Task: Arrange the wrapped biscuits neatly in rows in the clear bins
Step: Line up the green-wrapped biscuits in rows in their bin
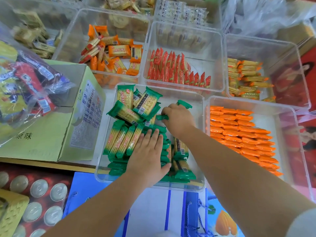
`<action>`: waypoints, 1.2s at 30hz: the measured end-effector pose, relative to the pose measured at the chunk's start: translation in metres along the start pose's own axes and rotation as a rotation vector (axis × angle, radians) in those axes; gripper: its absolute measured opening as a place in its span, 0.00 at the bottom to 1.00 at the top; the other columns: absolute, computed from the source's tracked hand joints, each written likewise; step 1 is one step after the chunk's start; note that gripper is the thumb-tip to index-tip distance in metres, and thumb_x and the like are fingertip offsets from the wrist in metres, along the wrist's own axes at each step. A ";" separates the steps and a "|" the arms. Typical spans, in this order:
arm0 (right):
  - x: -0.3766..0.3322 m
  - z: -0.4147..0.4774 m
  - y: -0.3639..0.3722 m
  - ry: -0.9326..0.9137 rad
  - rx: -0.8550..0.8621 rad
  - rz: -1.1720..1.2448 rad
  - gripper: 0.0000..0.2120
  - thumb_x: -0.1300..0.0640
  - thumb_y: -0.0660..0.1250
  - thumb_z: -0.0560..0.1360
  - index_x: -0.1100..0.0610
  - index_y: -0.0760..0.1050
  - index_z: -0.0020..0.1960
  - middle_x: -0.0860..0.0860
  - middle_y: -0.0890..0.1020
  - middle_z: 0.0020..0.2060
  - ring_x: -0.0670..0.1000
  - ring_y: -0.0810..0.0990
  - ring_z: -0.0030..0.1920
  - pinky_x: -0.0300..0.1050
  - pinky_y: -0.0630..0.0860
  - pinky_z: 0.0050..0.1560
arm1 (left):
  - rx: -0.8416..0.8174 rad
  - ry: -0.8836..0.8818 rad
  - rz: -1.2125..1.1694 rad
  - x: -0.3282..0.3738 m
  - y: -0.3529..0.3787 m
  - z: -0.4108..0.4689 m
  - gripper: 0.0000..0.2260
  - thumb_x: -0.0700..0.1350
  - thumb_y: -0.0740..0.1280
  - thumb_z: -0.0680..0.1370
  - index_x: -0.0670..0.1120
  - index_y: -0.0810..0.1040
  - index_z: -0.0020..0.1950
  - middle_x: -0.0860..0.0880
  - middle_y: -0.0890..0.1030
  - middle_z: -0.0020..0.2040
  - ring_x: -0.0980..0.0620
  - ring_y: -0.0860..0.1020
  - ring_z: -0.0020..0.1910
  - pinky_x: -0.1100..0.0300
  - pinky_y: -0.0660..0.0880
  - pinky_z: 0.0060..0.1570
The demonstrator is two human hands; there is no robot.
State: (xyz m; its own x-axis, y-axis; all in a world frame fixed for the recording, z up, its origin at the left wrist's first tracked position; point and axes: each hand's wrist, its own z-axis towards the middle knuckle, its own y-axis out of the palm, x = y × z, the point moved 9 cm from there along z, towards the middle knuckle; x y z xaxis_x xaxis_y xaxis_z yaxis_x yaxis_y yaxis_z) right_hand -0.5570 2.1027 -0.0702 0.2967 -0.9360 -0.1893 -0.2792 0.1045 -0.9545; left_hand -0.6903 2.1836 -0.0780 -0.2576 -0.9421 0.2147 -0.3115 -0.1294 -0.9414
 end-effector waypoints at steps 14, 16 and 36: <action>0.006 -0.030 0.024 -0.079 -0.254 0.208 0.26 0.64 0.57 0.81 0.49 0.66 0.77 0.57 0.72 0.67 0.62 0.72 0.65 0.52 0.69 0.66 | 0.006 0.047 0.179 0.014 -0.008 0.019 0.47 0.71 0.53 0.78 0.40 0.40 0.82 0.37 0.36 0.81 0.38 0.36 0.80 0.42 0.32 0.76; 0.007 -0.037 0.026 -0.056 -0.346 0.198 0.31 0.65 0.57 0.81 0.47 0.57 0.81 0.56 0.70 0.72 0.61 0.70 0.68 0.52 0.70 0.66 | -0.027 0.042 0.198 0.009 -0.004 0.023 0.48 0.74 0.51 0.76 0.42 0.39 0.82 0.37 0.35 0.81 0.38 0.35 0.80 0.40 0.32 0.76; -0.030 -0.149 0.044 -0.330 -0.580 -0.312 0.21 0.60 0.61 0.80 0.46 0.71 0.71 0.53 0.78 0.53 0.58 0.80 0.51 0.53 0.79 0.52 | -0.108 0.106 0.299 -0.003 0.000 0.020 0.49 0.77 0.48 0.74 0.46 0.36 0.82 0.41 0.39 0.83 0.41 0.33 0.80 0.40 0.30 0.74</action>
State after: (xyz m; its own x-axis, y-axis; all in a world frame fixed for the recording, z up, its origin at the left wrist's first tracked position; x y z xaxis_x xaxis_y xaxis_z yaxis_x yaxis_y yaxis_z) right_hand -0.7141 2.0853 -0.0720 0.6752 -0.7338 -0.0752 -0.5480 -0.4308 -0.7170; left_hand -0.6713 2.1802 -0.0838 -0.4444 -0.8951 -0.0359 -0.3012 0.1871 -0.9350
